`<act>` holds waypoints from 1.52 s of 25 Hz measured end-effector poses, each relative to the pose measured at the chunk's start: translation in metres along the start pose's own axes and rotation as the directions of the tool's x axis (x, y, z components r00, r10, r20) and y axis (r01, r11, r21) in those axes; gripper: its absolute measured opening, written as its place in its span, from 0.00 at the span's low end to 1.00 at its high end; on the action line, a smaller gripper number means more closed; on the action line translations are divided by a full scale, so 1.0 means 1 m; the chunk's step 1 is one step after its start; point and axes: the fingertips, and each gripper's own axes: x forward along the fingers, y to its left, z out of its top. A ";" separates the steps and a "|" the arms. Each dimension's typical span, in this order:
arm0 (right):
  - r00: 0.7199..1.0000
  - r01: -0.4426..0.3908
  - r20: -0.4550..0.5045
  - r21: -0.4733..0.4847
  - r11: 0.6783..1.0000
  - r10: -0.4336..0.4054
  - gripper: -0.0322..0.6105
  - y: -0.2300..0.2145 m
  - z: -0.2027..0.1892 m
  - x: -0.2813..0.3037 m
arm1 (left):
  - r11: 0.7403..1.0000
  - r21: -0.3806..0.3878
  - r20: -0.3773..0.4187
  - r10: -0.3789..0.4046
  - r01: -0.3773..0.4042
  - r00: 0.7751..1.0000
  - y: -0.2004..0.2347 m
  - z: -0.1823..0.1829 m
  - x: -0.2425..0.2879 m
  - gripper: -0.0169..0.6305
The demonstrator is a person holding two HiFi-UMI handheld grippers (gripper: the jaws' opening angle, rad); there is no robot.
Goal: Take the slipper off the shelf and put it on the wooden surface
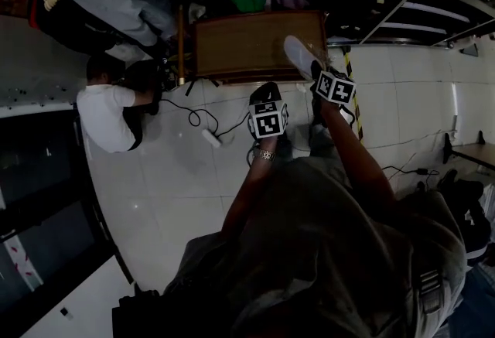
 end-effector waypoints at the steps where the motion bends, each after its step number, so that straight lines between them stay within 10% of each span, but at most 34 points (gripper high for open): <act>1: 1.000 -0.002 -0.009 -0.016 1.000 0.002 0.15 0.010 -0.006 0.001 | 1.000 -0.001 -0.006 -0.007 0.007 1.000 0.003 -0.005 -0.004 0.03; 9: 0.997 -0.060 0.057 0.175 0.983 0.051 0.15 0.061 -0.024 0.091 | 1.000 -0.017 -0.024 -0.022 0.022 0.999 0.028 -0.015 -0.005 0.03; 17: 0.982 -0.026 0.173 0.533 0.846 -0.078 0.15 0.036 -0.023 0.189 | 0.992 -0.111 -0.035 0.055 -0.058 0.998 0.077 -0.023 -0.002 0.03; 22: 0.998 0.058 -0.038 0.215 0.975 -0.051 0.32 0.057 -0.042 0.227 | 0.991 -0.090 -0.018 0.099 -0.100 0.995 0.100 -0.014 0.002 0.03; 27: 0.940 0.047 -0.340 0.137 0.989 0.002 0.68 0.065 -0.094 0.234 | 0.990 -0.107 0.006 0.089 -0.088 0.996 0.097 -0.001 0.010 0.03; 35: 0.774 -0.155 -0.631 -0.096 0.983 0.060 0.65 0.093 -0.155 0.180 | 0.996 -0.074 0.015 0.054 -0.053 0.998 0.085 0.015 0.021 0.03; 38: 0.763 -0.192 -0.645 -0.170 0.967 0.038 0.55 0.088 -0.151 0.156 | 0.997 -0.070 0.028 0.039 -0.037 0.999 0.078 0.033 0.025 0.03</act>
